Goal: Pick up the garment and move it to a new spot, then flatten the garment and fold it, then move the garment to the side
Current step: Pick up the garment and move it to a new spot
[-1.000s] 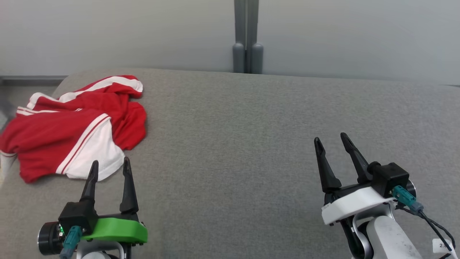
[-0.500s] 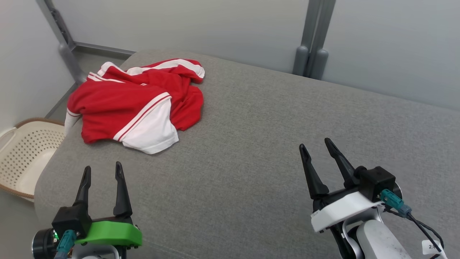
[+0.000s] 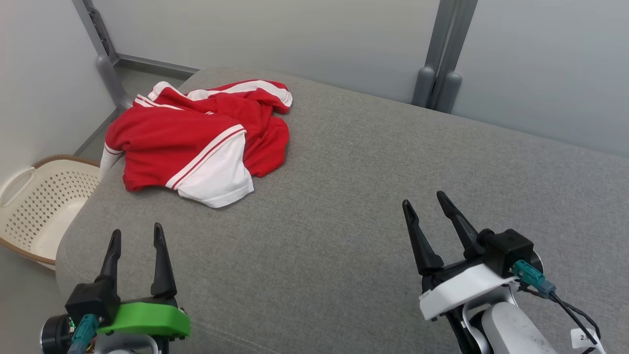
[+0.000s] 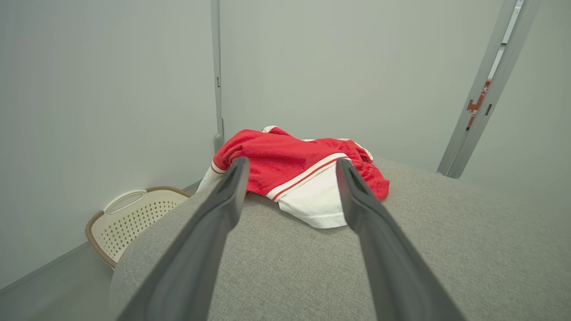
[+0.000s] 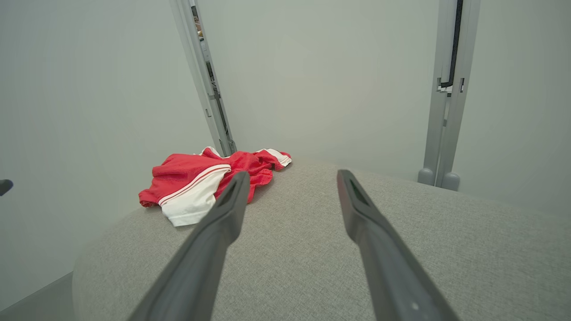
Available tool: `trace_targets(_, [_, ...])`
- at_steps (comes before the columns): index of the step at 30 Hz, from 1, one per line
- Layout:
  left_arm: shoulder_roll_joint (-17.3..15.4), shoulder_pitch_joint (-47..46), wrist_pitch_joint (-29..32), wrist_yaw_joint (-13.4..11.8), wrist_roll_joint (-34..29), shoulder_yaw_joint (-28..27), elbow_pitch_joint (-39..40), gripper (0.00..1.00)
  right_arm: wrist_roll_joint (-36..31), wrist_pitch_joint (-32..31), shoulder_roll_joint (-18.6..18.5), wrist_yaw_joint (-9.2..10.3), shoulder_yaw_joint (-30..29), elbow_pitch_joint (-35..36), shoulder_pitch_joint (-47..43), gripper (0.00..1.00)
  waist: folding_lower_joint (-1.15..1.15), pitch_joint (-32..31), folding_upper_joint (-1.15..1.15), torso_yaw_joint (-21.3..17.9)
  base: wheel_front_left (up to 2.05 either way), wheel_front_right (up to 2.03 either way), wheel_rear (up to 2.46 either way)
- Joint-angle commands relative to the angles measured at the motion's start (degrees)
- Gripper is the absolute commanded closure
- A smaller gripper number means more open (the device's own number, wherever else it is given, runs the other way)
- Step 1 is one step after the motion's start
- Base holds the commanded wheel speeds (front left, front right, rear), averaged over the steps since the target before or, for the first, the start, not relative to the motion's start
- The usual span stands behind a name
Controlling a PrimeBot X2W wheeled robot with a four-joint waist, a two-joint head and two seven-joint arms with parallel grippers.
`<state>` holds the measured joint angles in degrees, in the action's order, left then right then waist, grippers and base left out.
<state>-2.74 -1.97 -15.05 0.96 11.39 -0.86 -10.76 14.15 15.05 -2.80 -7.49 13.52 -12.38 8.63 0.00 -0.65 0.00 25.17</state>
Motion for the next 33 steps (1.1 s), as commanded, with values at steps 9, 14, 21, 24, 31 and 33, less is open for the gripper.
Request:
trace_targets(9, [-5.4,-10.6,13.7,4.2,5.3,-0.4,-1.6,0.00,-1.1,0.2,-1.9,0.00,3.0,2.0,1.4,0.00,0.00,4.5,0.00,-3.8,0.00,0.00,0.00])
trace_targets(14, [-9.6,-17.2,24.0,5.1,9.2,-1.7,-0.4,0.00,-1.2,0.2,-2.7,0.00,2.9,2.8,2.9,0.00,0.00,7.7,0.00,-7.2,0.00,0.00,0.00])
trace_targets(21, [-14.6,-28.4,35.0,6.1,17.0,-2.9,-4.7,0.00,-1.9,0.2,-3.5,0.00,3.0,3.8,5.9,0.00,0.00,13.5,0.00,-12.1,0.00,0.00,0.00])
trace_targets(24, [-16.9,-32.5,38.5,6.4,20.1,-2.0,-9.7,0.00,-2.0,0.2,-3.9,0.00,3.1,4.1,7.3,0.00,0.00,15.8,0.00,-14.1,0.00,0.00,0.00])
trace_targets(31, [-22.2,-39.2,43.9,6.6,25.4,2.9,-20.5,0.00,-1.7,0.2,-4.2,0.00,4.7,4.4,10.5,0.00,0.00,19.5,0.00,-18.8,0.00,0.00,0.00])
trace_targets(33, [-23.4,-40.6,44.1,6.6,26.9,4.5,-22.7,0.00,-1.5,0.2,-4.2,0.00,4.9,4.5,11.1,0.00,0.00,20.2,0.00,-19.8,0.00,0.00,0.00])
